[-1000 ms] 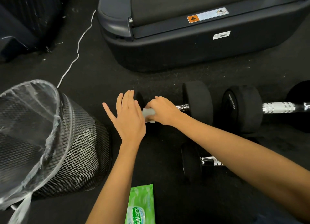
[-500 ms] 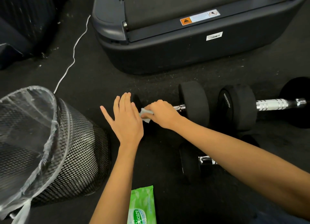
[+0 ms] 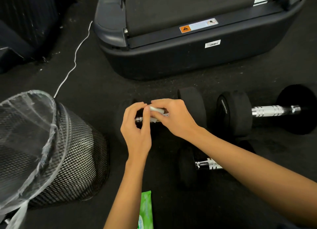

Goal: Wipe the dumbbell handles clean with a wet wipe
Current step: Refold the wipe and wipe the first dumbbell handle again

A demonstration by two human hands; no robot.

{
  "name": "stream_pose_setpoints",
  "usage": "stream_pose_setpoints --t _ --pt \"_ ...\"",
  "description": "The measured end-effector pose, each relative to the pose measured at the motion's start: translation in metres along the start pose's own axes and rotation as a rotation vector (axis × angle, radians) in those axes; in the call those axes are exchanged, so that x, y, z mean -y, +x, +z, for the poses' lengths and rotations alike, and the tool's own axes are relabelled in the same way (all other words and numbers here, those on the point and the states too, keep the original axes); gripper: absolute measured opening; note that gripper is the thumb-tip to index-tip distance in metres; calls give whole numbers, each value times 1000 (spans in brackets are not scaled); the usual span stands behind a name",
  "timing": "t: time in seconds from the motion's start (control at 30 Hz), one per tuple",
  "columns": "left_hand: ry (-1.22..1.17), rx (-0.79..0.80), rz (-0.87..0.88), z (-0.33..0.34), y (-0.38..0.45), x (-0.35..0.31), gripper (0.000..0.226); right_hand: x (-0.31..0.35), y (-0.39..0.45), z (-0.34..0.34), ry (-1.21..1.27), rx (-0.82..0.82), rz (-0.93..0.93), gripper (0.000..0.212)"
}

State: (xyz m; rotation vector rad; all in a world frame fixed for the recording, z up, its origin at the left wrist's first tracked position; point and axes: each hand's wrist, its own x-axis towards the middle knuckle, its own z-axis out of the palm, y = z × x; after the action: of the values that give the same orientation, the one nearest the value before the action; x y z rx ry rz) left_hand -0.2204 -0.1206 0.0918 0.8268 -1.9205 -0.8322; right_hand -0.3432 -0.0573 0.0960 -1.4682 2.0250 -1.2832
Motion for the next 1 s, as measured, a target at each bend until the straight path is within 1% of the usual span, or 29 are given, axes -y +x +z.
stream_pose_setpoints --t 0.07,0.1,0.2,0.27,0.37,0.43,0.47,0.5,0.57,0.6,0.63,0.7,0.77,0.83,0.87,0.93,1.0 --pt "-109 -33 -143 0 -5 -8 14 -1 -1 -3 9 -45 -1 28" --pt "-160 -21 -229 0 -6 -10 17 -2 -1 -4 10 -61 -3 29" --pt "-300 118 -439 1 -6 -14 26 -3 -2 -7 0 -80 -28 30" --pt "-391 170 -502 3 -6 -18 26 -2 -5 -8 13 -81 -46 30" --pt "-492 174 -524 8 -3 -20 24 -1 -9 -12 -3 -36 -40 35" --pt "-465 163 -482 11 1 -19 18 -4 -12 -22 -41 1 -42 43" --pt "-403 148 -432 12 4 -17 15 -6 -15 -29 -77 -15 -45 47" --pt "-327 130 -377 13 6 -13 12 -10 -18 -37 -133 -71 -50 48" --pt "-173 96 -254 17 10 -6 6 -21 -26 -49 -249 -259 -41 46" --pt "-96 88 -180 21 12 -3 9 -26 -30 -53 -271 -329 -13 47" --pt "-18 97 -101 26 13 3 13 -32 -33 -54 -273 -354 25 51" --pt "132 190 26 39 14 12 16 -43 -38 -49 -237 -278 113 68" --pt "201 377 58 54 12 18 19 -52 -42 -41 -169 -186 180 81" --pt "240 567 36 64 6 21 23 -58 -44 -37 -158 -148 191 84" --pt "271 616 48 67 2 23 27 -60 -44 -36 -194 -142 177 82" --pt "330 628 105 67 -6 25 38 -62 -45 -37 -271 -136 140 80" --pt "330 602 131 61 -9 25 39 -63 -47 -39 -272 -126 129 79"
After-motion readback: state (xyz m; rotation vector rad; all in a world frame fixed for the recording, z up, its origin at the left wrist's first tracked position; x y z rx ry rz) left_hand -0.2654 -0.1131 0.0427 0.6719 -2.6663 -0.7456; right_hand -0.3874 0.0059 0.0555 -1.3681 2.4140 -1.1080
